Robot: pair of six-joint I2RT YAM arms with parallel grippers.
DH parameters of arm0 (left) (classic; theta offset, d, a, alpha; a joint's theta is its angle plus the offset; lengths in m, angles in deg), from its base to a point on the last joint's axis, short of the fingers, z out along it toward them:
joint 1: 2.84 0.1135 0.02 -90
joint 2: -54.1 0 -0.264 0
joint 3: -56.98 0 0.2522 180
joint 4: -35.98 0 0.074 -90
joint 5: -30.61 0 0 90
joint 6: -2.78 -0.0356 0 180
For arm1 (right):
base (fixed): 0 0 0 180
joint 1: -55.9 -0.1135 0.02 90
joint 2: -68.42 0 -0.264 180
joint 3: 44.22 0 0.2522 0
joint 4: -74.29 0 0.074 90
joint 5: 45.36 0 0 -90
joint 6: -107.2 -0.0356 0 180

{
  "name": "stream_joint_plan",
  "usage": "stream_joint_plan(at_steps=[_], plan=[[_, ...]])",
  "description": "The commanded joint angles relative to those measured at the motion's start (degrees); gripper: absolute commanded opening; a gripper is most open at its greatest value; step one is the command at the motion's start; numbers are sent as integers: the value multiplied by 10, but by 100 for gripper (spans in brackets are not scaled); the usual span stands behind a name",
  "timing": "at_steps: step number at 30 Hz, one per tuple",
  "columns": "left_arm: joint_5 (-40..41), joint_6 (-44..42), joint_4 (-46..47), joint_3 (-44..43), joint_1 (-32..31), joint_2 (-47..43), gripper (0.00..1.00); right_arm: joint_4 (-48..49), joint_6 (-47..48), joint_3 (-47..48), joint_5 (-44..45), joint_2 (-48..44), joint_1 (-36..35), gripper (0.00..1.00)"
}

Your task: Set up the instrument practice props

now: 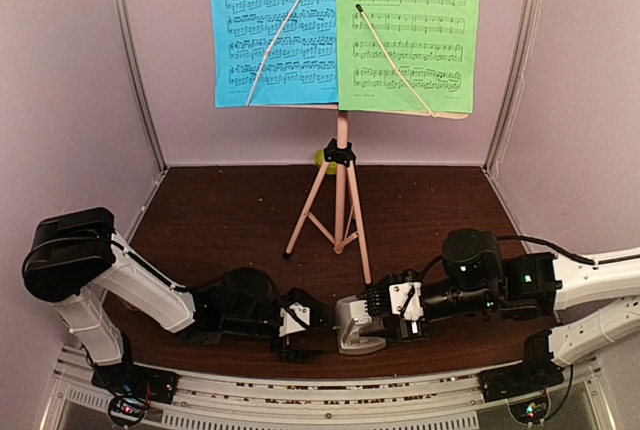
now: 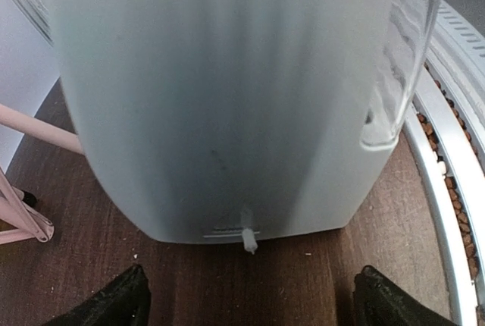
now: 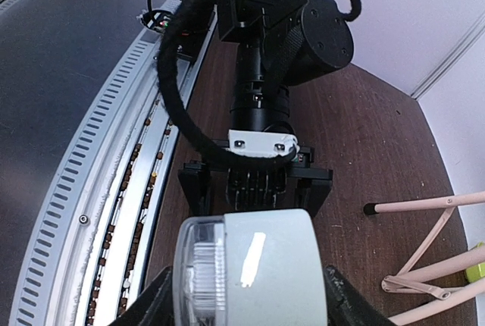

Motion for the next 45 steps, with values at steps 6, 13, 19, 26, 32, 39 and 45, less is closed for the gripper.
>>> stream_joint_plan(at_steps=[6,13,19,26,32,39,45], plan=[[15,-37,120,-7,-1,34,98,34,51,46,12,19,-16,8],[-23,-42,120,-14,5,47,93,34,65,43,18,28,-24,7],[-42,-44,117,-23,19,63,89,35,72,41,23,31,-28,6],[-56,-49,106,-45,25,75,84,41,72,36,26,32,-31,5],[-64,-54,99,-56,29,86,75,43,74,32,30,30,-31,5],[-73,-56,106,-56,33,102,77,45,75,28,31,28,-31,5],[-81,-58,101,-61,34,100,66,45,77,26,32,28,-31,4]])
